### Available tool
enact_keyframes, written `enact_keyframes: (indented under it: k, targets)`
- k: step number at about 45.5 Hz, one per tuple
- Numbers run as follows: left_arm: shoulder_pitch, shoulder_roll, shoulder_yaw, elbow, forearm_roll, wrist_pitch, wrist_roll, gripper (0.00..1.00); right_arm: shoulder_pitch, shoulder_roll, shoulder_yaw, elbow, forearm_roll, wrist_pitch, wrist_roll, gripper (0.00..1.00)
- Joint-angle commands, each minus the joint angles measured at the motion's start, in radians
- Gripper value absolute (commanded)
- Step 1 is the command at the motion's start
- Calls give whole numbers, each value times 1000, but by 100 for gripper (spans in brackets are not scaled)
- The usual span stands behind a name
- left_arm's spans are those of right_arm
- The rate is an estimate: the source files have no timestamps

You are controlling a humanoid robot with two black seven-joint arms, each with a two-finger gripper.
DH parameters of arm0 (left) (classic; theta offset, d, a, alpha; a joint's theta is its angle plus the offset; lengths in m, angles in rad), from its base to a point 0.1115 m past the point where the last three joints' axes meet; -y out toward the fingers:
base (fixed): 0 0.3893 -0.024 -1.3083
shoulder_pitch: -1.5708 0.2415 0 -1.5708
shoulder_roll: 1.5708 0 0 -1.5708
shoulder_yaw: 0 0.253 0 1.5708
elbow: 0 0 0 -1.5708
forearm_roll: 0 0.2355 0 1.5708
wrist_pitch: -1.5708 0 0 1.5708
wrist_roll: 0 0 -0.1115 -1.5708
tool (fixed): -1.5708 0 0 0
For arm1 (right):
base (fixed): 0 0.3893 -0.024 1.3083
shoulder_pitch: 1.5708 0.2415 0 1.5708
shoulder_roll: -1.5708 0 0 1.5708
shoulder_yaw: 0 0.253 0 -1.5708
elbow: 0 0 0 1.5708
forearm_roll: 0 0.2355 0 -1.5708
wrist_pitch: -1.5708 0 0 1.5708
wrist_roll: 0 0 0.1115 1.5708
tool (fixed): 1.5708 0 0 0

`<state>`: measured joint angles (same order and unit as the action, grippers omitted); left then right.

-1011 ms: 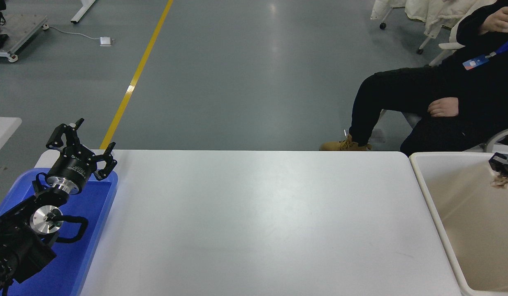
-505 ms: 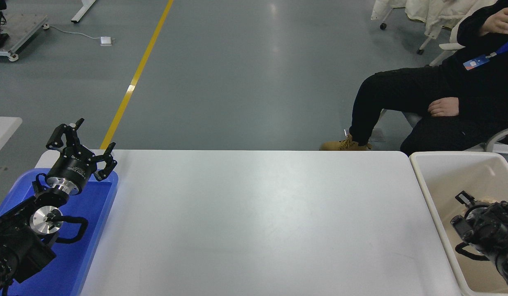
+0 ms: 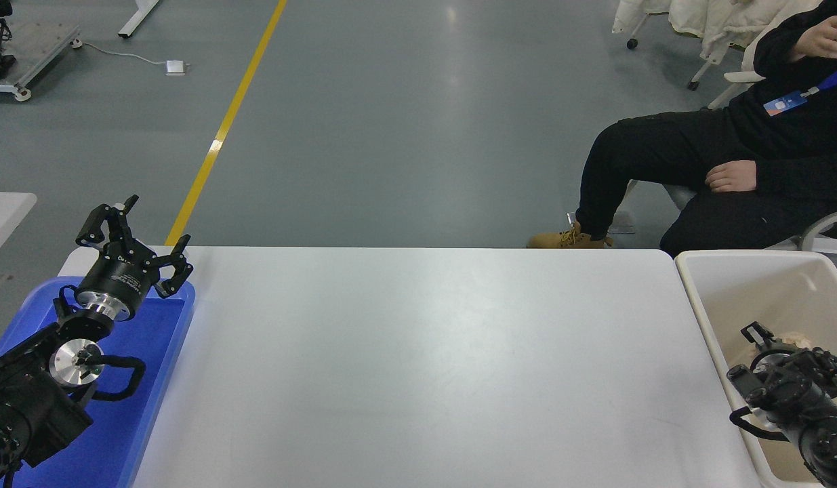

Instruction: Clean the table surface

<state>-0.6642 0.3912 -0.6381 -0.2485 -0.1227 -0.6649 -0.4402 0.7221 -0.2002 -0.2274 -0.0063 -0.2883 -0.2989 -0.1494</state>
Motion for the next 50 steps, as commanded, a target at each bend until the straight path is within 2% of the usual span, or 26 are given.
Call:
enact_keyframes:
  k: [1,14,32,42,50]
  targets:
    - [0,0,0,0,0,-1,0,100,22,-15,57,-1,11,1,2,99]
    - [0,0,0,0,0,-1,0,100,33,-37,43,-1,11,4,2,99]
    - [0,0,0,0,0,1,0,100,128,-180,54,25,11,-2,2,99]
    - [0,0,0,0,0,1,0,100,247,-246,109,193,12,-2,2,99]
    - [0,0,0,0,0,1,0,100,292,-337,408,445,11,0,4,99]
